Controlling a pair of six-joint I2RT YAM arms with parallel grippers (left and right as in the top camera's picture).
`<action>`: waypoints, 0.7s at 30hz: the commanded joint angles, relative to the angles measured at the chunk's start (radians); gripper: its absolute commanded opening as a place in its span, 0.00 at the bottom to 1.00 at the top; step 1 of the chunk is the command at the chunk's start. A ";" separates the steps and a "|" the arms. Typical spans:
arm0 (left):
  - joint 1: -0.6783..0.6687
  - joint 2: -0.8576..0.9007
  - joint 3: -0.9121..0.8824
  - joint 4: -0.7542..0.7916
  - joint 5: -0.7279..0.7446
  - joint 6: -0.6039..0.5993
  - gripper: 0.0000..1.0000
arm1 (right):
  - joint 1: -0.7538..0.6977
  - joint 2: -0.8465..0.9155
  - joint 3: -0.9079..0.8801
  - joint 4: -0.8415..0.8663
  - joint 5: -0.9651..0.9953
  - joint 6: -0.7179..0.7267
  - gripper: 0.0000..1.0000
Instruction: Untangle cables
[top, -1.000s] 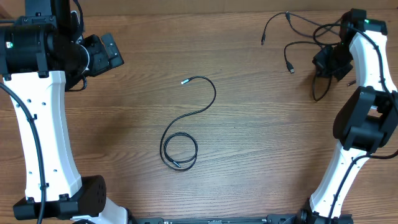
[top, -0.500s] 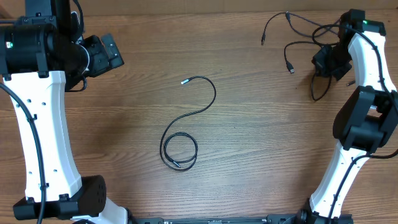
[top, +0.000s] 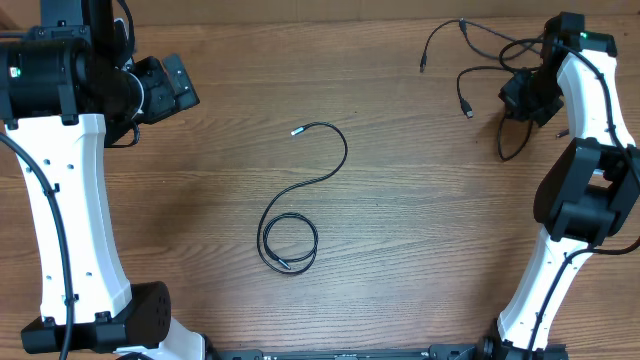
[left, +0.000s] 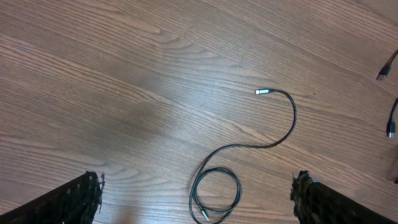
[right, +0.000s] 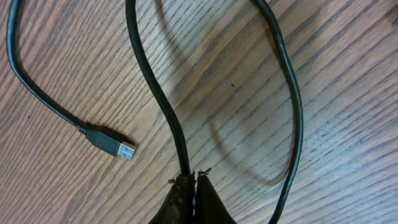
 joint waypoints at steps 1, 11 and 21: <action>-0.007 0.002 0.006 0.001 -0.004 0.019 1.00 | 0.005 0.001 -0.006 0.007 0.009 0.000 0.04; -0.007 0.002 0.006 0.001 -0.004 0.019 1.00 | 0.005 0.014 -0.006 0.012 0.008 0.000 0.04; -0.007 0.002 0.006 0.000 -0.003 0.018 0.99 | 0.005 0.040 -0.006 0.048 0.008 0.000 0.04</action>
